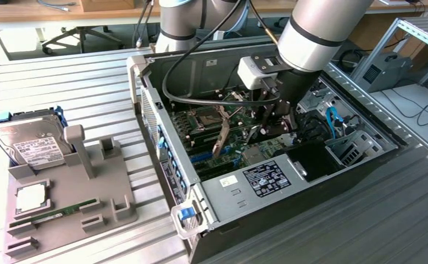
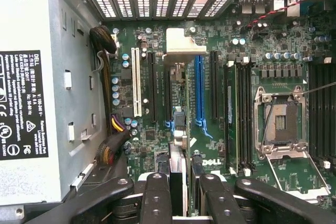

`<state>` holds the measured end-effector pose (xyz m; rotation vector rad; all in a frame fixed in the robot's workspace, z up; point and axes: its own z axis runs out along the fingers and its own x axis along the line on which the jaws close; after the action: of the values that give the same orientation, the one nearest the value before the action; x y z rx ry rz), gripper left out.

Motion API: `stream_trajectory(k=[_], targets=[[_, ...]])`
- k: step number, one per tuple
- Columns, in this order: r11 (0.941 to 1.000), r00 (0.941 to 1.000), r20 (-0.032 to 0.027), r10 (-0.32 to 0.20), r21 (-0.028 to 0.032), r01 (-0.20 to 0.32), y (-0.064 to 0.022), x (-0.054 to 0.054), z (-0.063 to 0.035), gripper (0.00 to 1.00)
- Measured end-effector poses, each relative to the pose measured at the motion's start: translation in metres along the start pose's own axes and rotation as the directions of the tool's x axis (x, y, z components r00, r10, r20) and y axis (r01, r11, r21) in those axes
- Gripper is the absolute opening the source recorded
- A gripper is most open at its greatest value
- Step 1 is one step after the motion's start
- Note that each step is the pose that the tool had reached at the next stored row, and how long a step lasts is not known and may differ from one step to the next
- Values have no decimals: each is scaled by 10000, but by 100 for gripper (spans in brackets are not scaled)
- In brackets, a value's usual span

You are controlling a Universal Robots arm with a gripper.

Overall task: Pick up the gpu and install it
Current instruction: 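Insert the gpu into the slot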

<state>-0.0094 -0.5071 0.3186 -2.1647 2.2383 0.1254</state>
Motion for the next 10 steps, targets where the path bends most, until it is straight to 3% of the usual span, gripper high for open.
stream_trajectory(k=[10], targets=[[10000,10000,-5,1,-1,-1,22,-64,13,27]])
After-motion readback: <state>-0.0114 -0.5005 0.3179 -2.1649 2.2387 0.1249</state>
